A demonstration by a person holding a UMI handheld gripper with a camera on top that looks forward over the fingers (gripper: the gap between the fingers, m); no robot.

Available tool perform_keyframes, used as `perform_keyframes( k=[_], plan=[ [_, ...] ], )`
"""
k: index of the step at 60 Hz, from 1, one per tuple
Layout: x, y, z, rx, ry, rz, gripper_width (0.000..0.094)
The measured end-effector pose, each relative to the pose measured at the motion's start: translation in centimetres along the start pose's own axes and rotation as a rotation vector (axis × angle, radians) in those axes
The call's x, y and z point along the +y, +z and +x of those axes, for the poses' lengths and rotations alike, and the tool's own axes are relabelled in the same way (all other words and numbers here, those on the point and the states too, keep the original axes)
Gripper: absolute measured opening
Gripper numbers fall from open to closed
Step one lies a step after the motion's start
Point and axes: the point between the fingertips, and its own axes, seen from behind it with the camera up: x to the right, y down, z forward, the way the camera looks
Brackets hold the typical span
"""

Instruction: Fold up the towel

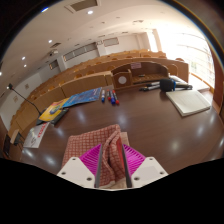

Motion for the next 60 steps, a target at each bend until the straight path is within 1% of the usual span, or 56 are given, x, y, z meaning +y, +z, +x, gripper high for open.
perform_keyframes(
  k=[3,7,9,11,18,26,31,49,60],
  plan=[
    [-1.2,-0.6,3.0,0.086,-0.045,0.031,0.0518],
    [-3.0,-2.0,6.0,0.171,-0.109,0.072,0.0736],
    [-3.7,-2.7,6.8,0.197,-0.134,0.09,0.0804],
    [-4.5,-3.7,7.4,0.217,-0.158,0.104,0.0831],
    [-5.6,-7.5,7.7,0.26,-0.213,0.12,0.0845],
    [-4.5,-12.3,5.3,0.276,-0.245,0.103,0.0848],
    [-2.8,-15.4,3.1,0.271,-0.259,0.091,0.0846],
    [4.8,-25.8,-5.6,0.272,-0.275,0.096,0.0849],
    [7.9,-30.0,-8.9,0.263,-0.278,0.102,0.0851]
  ],
)
